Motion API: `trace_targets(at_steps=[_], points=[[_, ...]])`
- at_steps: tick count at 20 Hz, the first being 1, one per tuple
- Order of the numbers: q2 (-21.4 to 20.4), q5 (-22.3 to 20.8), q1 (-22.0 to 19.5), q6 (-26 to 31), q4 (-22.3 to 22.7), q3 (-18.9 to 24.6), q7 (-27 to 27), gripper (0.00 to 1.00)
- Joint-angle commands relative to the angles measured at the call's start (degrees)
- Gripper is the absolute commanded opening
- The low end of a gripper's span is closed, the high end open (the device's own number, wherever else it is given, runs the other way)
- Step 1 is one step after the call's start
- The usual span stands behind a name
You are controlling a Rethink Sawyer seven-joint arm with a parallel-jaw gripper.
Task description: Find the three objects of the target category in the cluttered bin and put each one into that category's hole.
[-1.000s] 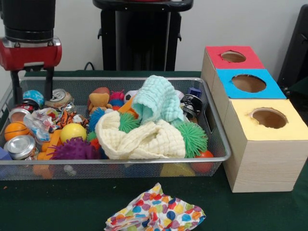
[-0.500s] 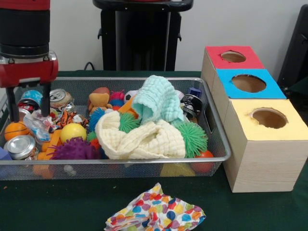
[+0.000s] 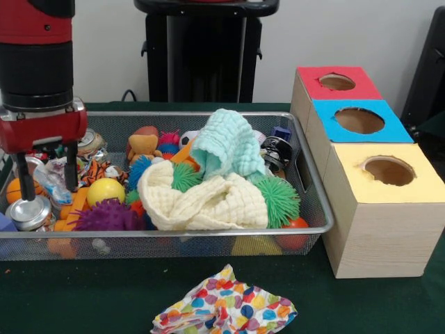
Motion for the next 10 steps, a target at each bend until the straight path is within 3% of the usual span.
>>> trace_targets(at_steps=[1,10], points=[[3.7,-2.8,-1.5,4.4,-0.5,0.7,-17.6,1.0],[2.6,-3.4,-3.3,4.8,2.1,-2.1,-14.4,1.0]])
